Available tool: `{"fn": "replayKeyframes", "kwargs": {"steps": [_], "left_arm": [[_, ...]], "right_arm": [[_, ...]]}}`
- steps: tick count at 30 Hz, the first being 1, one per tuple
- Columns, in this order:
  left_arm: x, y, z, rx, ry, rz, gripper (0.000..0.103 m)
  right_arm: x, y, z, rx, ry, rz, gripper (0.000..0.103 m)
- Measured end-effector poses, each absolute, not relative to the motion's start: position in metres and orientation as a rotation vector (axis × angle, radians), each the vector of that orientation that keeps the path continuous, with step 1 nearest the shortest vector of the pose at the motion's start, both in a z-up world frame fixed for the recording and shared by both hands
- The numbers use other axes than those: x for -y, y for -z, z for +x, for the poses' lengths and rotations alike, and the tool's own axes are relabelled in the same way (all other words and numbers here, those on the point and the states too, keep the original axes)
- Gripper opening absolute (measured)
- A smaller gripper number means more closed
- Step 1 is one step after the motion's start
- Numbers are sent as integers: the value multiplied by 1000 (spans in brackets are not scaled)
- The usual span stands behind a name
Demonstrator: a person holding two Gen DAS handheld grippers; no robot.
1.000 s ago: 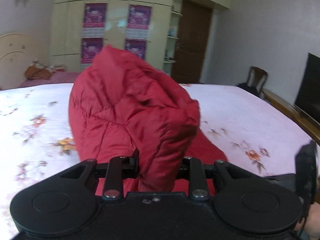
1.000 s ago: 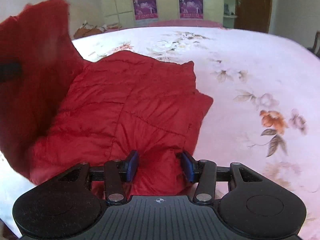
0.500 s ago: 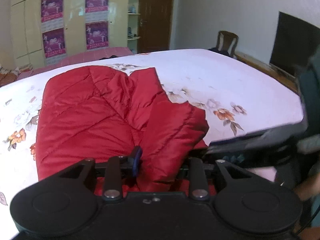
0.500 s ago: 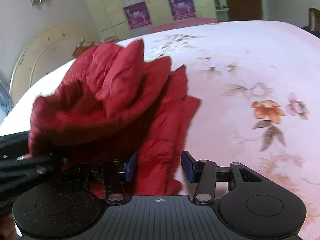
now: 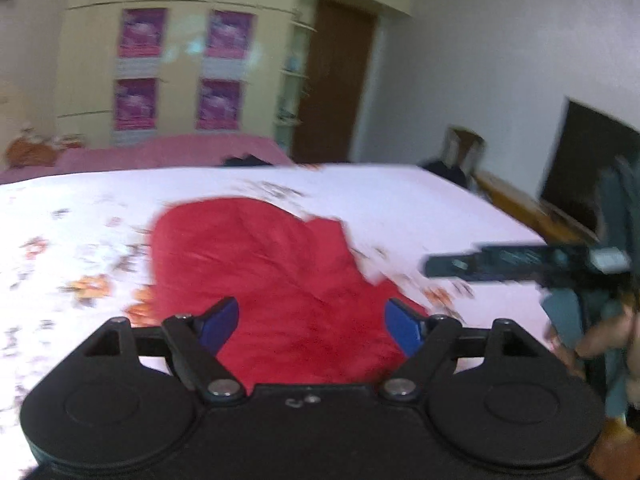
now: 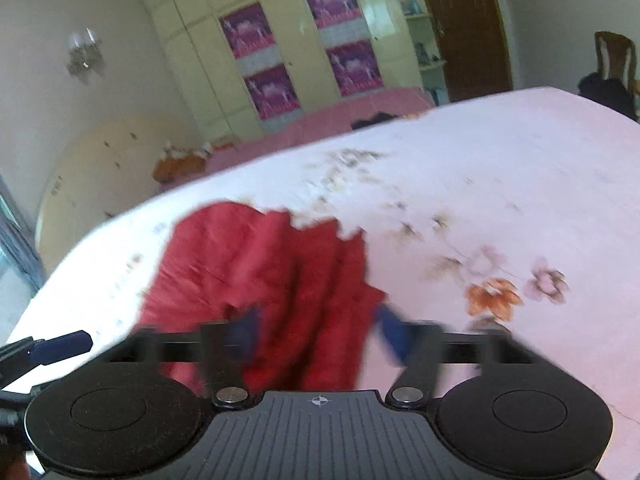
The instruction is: Fold large clothes
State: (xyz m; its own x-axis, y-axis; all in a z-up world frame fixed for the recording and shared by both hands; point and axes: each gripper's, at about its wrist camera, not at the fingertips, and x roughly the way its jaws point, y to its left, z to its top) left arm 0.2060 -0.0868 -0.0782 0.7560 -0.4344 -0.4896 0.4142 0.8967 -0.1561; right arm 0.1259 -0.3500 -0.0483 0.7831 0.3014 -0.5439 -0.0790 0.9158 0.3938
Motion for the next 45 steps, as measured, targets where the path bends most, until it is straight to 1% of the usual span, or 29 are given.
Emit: {"fn": "replayKeyframes", "kwargs": {"steps": [3, 5, 6, 7, 8, 9, 10, 11, 12, 13, 14, 15, 16, 19, 23, 26, 28, 29, 30, 31, 32, 33, 39, 42, 45], "left_arm": [[66, 87, 223, -568, 368, -54, 72], [58, 101, 236, -596, 339, -65, 64], [57, 107, 240, -607, 331, -66, 59], [56, 115, 245, -616, 330, -76, 53], [55, 121, 248, -624, 334, -84, 51], [56, 128, 251, -638, 350, -85, 47], [60, 135, 253, -650, 373, -78, 44], [63, 139, 252, -660, 396, -72, 44], [68, 143, 252, -664, 417, -65, 44], [70, 148, 251, -657, 431, -54, 44], [73, 151, 249, -650, 452, -47, 44], [75, 153, 250, -651, 474, -50, 44], [76, 156, 250, -654, 491, -54, 44], [82, 163, 253, -672, 529, -45, 46], [88, 174, 260, -706, 549, -39, 45], [89, 171, 263, -710, 554, -16, 43], [85, 161, 262, -709, 563, -23, 43], [81, 155, 260, -700, 559, -35, 43], [75, 149, 260, -686, 556, -52, 44], [70, 143, 259, -670, 553, -65, 45], [66, 138, 260, -653, 548, -73, 45], [61, 134, 264, -641, 536, -75, 45], [42, 132, 307, -638, 430, -103, 45], [42, 136, 328, -646, 385, -103, 45], [50, 142, 346, -661, 368, -86, 45]], "right_arm": [[325, 45, 127, -642, -266, 314, 87], [308, 51, 129, -670, -282, 289, 85], [301, 57, 129, -689, -285, 275, 71], [295, 64, 129, -714, -283, 266, 61], [291, 72, 130, -739, -274, 268, 45], [290, 77, 130, -757, -265, 276, 40], [290, 83, 130, -771, -252, 282, 40], [292, 87, 129, -780, -243, 285, 33], [293, 91, 127, -791, -241, 295, 21], [295, 93, 123, -794, -234, 302, 17], [296, 93, 119, -792, -226, 299, 10], [297, 94, 114, -789, -211, 289, 7], [299, 94, 108, -785, -199, 290, 6], [308, 109, 99, -816, -141, 323, 5], [311, 140, 109, -883, -75, 338, 5], [311, 138, 111, -895, -56, 338, 6], [312, 127, 107, -884, -39, 311, 9], [310, 122, 103, -874, -25, 296, 20], [309, 115, 98, -855, -9, 274, 34], [309, 106, 94, -830, 3, 251, 41], [309, 96, 90, -796, 8, 240, 55], [311, 87, 90, -765, 7, 237, 57], [306, 54, 133, -673, -34, 211, 57], [294, 53, 169, -650, -71, 161, 57], [287, 62, 203, -665, -100, 153, 57]]}}
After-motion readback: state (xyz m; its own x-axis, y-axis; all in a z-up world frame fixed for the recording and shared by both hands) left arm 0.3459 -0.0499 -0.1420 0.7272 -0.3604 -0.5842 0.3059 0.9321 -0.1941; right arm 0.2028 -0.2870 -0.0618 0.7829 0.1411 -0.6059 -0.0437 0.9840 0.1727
